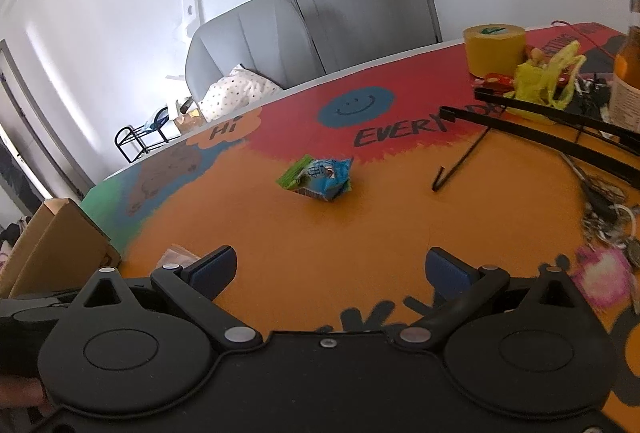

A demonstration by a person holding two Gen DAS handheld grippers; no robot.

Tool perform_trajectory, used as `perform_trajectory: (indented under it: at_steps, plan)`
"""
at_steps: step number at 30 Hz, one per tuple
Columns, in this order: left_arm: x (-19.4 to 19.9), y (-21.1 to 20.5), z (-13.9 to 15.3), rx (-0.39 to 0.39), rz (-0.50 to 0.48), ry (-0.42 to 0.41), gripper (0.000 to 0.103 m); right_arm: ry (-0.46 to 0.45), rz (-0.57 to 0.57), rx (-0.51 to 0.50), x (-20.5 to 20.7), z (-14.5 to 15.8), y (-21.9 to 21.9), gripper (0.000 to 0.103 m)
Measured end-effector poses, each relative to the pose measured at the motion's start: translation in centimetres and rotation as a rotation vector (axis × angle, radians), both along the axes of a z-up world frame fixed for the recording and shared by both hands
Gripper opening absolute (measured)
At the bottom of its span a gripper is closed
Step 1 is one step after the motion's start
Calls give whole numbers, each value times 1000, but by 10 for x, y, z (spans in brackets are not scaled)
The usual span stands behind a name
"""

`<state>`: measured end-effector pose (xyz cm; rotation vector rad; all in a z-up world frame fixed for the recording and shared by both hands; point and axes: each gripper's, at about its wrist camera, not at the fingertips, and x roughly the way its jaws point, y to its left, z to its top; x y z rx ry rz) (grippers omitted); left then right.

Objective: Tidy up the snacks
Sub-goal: 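Grasp the white pastry bag with left tool while right grasps blue candy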

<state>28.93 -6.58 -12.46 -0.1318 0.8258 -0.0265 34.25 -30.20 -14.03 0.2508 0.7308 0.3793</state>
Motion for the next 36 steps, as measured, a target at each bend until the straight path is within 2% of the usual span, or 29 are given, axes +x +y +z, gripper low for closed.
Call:
perform_trajectory:
  at_steps: [18, 29, 31, 32, 33, 35, 36]
  plan:
    - [38, 30, -4, -12, 68, -39, 60, 8, -16, -55, 54, -14, 42, 103]
    - [52, 37, -7, -12, 86, -68, 60, -42, -77, -130, 75, -18, 64, 102]
    - [52, 36, -7, -12, 86, -69, 60, -55, -87, -149, 75, -18, 67, 95]
    - [52, 36, -7, -12, 86, -69, 60, -62, -93, -163, 75, -18, 67, 84]
    - [52, 36, -7, -14, 86, -69, 60, -68, -104, -185, 74, -17, 68, 68]
    - [51, 36, -6, -16, 85, -65, 60, -63, -107, -199, 76, -15, 66, 51]
    - [50, 36, -6, -20, 83, -61, 60, -52, -95, -175, 75, -14, 63, 47]
